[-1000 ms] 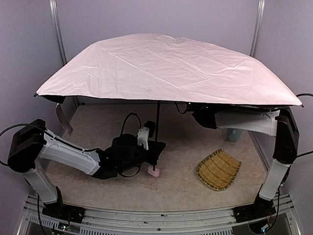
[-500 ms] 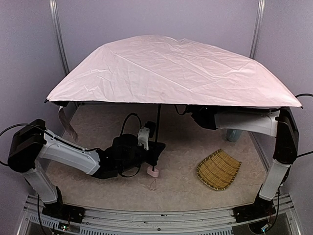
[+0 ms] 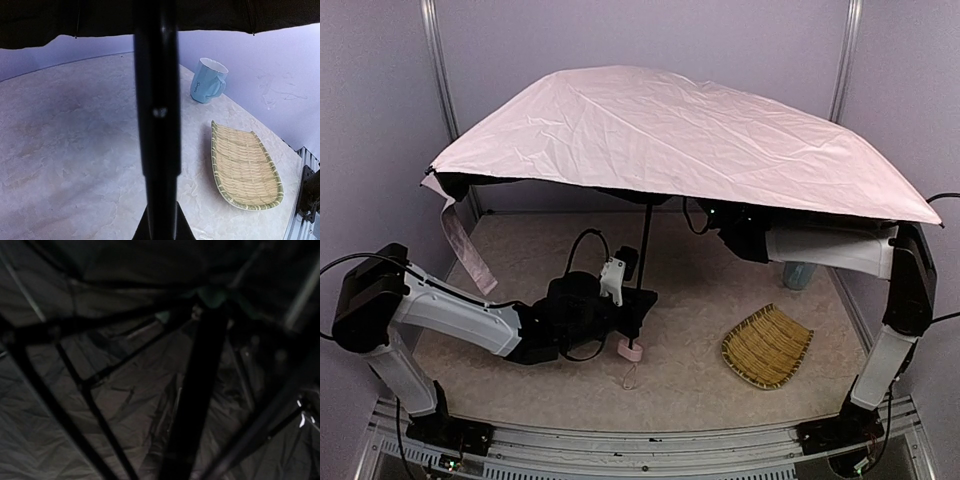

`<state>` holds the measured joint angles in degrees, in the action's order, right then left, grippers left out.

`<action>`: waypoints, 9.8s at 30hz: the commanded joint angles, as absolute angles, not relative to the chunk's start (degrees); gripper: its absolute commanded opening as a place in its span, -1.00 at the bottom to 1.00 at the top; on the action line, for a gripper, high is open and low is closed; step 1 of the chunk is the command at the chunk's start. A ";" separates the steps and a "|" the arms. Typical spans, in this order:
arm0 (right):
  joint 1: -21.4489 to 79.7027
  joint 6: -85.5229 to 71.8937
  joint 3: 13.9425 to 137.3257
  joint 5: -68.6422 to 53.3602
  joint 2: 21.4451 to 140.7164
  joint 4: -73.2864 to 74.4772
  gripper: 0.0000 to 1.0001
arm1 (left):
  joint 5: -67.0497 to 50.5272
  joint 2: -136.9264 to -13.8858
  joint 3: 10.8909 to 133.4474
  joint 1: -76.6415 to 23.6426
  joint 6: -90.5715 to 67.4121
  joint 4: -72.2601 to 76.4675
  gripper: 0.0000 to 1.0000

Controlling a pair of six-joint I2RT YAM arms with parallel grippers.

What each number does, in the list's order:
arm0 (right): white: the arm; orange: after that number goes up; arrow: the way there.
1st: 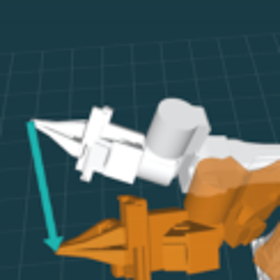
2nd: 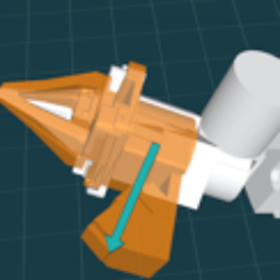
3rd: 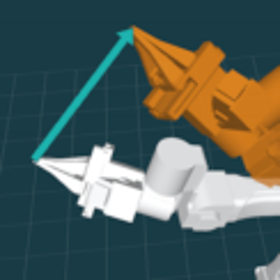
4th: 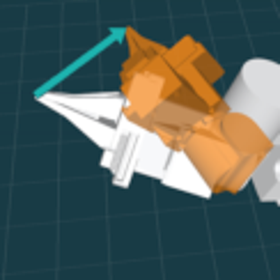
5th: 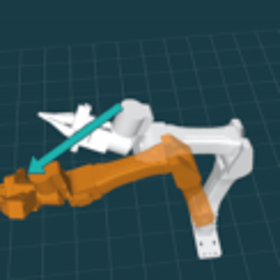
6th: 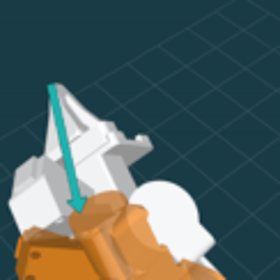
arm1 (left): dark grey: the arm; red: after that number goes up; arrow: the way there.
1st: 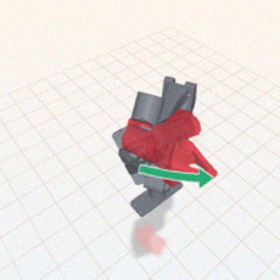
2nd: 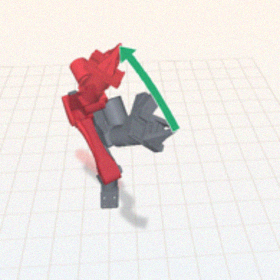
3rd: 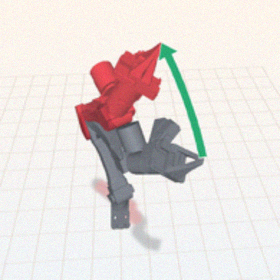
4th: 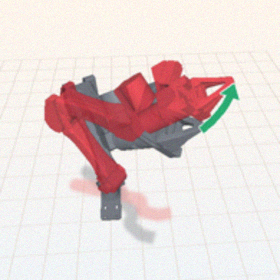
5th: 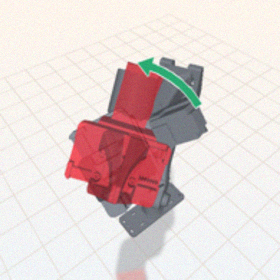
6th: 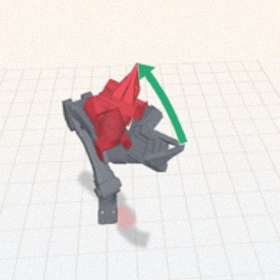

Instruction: Put away the umbrella

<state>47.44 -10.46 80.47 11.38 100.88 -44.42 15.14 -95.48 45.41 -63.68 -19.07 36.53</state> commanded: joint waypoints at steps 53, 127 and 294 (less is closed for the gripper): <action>42.14 -21.89 77.92 9.32 98.52 -39.52 -0.31 | 31.81 -98.22 47.09 -66.36 -10.31 48.08 -1.00; 52.33 2.60 68.92 -9.41 106.44 -21.99 -0.54 | 18.25 -85.16 47.71 -68.02 -1.93 75.05 -1.00; 22.63 7.86 83.28 -26.05 88.19 -7.03 -1.00 | -13.02 -72.06 28.56 -69.14 8.37 32.74 0.40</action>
<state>26.09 3.16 77.49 -20.91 90.19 -11.07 -6.37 -75.94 28.75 -68.27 7.16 39.77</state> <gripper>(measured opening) 0.170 0.703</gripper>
